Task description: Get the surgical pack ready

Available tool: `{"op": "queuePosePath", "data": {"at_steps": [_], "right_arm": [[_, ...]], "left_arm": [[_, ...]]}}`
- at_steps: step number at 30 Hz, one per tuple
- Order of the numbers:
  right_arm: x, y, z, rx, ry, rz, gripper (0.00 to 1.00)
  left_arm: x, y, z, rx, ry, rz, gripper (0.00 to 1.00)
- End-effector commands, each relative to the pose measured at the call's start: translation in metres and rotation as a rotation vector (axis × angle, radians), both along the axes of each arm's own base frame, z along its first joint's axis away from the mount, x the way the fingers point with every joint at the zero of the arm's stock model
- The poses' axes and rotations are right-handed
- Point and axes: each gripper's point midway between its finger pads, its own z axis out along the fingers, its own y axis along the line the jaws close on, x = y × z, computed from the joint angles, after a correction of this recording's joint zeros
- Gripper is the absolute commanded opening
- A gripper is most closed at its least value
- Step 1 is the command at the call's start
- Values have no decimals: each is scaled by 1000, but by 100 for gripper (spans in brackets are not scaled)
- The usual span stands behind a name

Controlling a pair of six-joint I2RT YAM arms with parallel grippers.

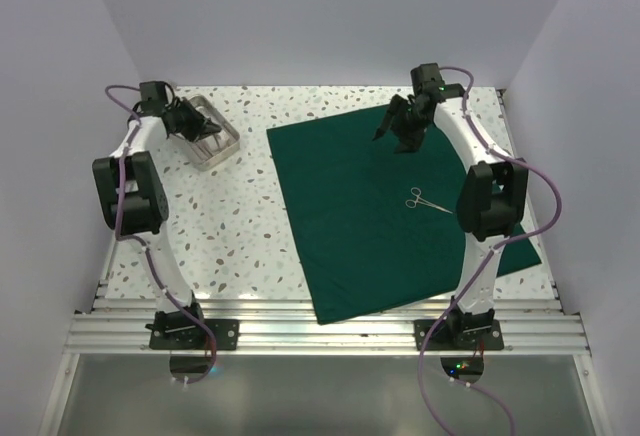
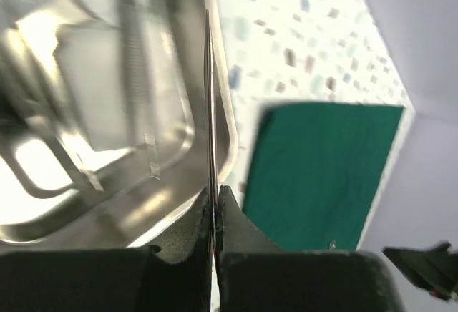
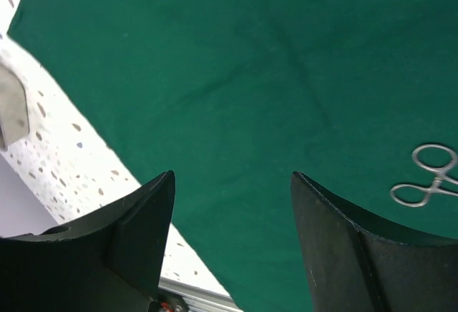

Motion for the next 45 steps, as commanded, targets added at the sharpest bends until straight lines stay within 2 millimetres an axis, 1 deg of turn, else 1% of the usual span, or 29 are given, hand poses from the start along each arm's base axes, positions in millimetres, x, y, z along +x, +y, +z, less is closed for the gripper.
{"op": "queuePosePath", "data": {"at_steps": [1,3,6,8,12,13,14,15,17,18,21,23,24,26,27,28,29,30,31,33,34,35,36,37,38,41,42,44,45], "right_arm": [[-3,-4,6,-14,3,-3,70],[-2,-6,-1,-15,23,-7,70],[-1,-9,-4,-17,33,-15,70],[1,-13,-4,-19,30,-24,70],[2,-15,-10,-17,46,-34,70],[-1,-15,-14,-18,67,-46,70],[-1,-18,-16,-36,76,-68,70],[-2,-22,-18,-41,97,-117,69],[-10,-34,-23,-83,152,-207,61],[-13,-37,-26,-77,183,-273,60],[-21,-55,-34,-102,239,-429,58],[-26,-61,-37,-104,272,-498,59],[-32,-69,-42,-119,302,-579,58],[-41,-80,-47,-118,335,-685,55],[-55,-85,-53,-108,369,-781,54],[-52,-91,-56,-75,353,-838,54],[-54,-95,-59,-61,354,-887,54],[-66,-98,-67,-43,382,-962,54],[-64,-101,-71,-10,386,-995,54],[-72,-102,-81,-23,440,-1027,54],[-74,-107,-84,-64,446,-1040,54],[-71,-111,-79,-79,438,-1050,54],[-76,-116,-81,-114,453,-1064,54],[-76,-118,-81,-124,448,-1072,54],[-76,-124,-80,-148,432,-1086,54],[-83,-137,-81,-197,443,-1117,52],[-89,-143,-81,-214,465,-1128,52],[-95,-148,-83,-247,478,-1137,51],[-101,-150,-83,-270,495,-1139,50]], "left_arm": [[-7,35,-36,104,155,39,0],[0,48,-43,130,175,63,0],[0,62,-53,149,214,98,1],[-1,69,-60,160,227,113,3],[0,74,-67,155,247,120,13],[1,74,-67,158,245,117,18],[1,77,-66,164,243,121,21],[1,78,-64,170,241,122,25],[2,82,-59,182,231,128,30],[1,82,-58,187,232,126,36],[-1,86,-57,201,235,129,41],[-2,84,-53,191,227,123,42],[-1,83,-51,189,214,121,42],[-4,78,-44,172,199,114,42],[-3,77,-39,170,183,113,43],[-5,76,-36,168,178,111,43],[-9,73,-28,161,162,103,43],[-10,71,-24,157,150,95,42],[-12,67,-13,151,129,78,42],[-22,59,-10,141,136,58,41],[-26,56,4,150,105,50,41],[-34,51,1,155,113,41,41],[-38,43,3,159,111,23,42],[-42,37,13,171,86,8,42],[-49,31,9,170,96,-4,41],[-60,3,18,171,72,-58,41],[-63,-2,18,172,70,-70,41],[-69,-14,23,175,61,-96,41],[-70,-18,26,181,53,-105,42]]}}
